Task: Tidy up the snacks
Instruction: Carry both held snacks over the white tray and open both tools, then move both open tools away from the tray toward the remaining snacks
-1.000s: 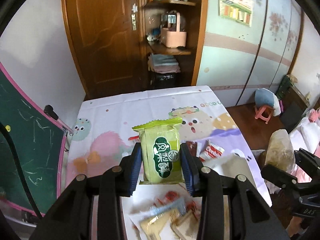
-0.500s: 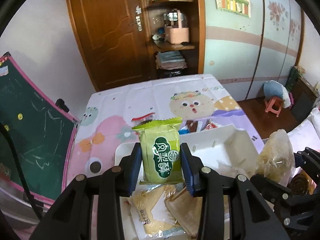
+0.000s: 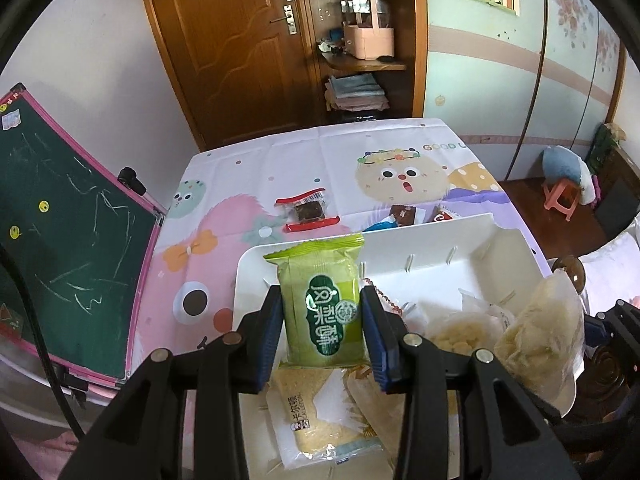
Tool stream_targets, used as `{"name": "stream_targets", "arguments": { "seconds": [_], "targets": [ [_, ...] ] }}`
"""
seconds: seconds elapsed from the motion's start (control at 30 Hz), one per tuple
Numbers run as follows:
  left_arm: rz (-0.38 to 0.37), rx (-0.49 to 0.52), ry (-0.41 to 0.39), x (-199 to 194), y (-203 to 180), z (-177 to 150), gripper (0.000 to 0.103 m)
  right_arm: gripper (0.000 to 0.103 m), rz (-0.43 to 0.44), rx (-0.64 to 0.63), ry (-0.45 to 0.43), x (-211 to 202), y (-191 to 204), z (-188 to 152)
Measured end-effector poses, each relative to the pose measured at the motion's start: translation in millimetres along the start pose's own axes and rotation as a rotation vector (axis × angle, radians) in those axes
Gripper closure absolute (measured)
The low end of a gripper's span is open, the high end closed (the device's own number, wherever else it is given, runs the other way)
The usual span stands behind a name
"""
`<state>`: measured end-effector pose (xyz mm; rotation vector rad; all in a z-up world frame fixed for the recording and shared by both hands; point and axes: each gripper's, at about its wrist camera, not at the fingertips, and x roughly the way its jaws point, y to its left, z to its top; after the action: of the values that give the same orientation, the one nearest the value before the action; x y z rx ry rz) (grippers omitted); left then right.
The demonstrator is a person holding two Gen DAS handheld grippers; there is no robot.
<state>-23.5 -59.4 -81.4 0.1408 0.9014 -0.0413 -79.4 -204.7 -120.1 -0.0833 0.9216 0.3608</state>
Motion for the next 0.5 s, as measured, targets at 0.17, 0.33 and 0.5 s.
{"name": "stream_targets", "arguments": {
  "seconds": [0.17,0.33,0.5],
  "targets": [
    [0.019,-0.005,-0.04,-5,0,-3,0.013,0.033,0.028,0.021,0.042,6,-1,-2],
    [0.026,0.008,-0.078,-13,-2,-4,0.011,0.026,0.0,0.007,0.034,5,1,-2],
    [0.014,-0.002,-0.06,-11,-2,-4,0.011,0.026,-0.004,0.005,0.019,0,2,-1]
  ]
}}
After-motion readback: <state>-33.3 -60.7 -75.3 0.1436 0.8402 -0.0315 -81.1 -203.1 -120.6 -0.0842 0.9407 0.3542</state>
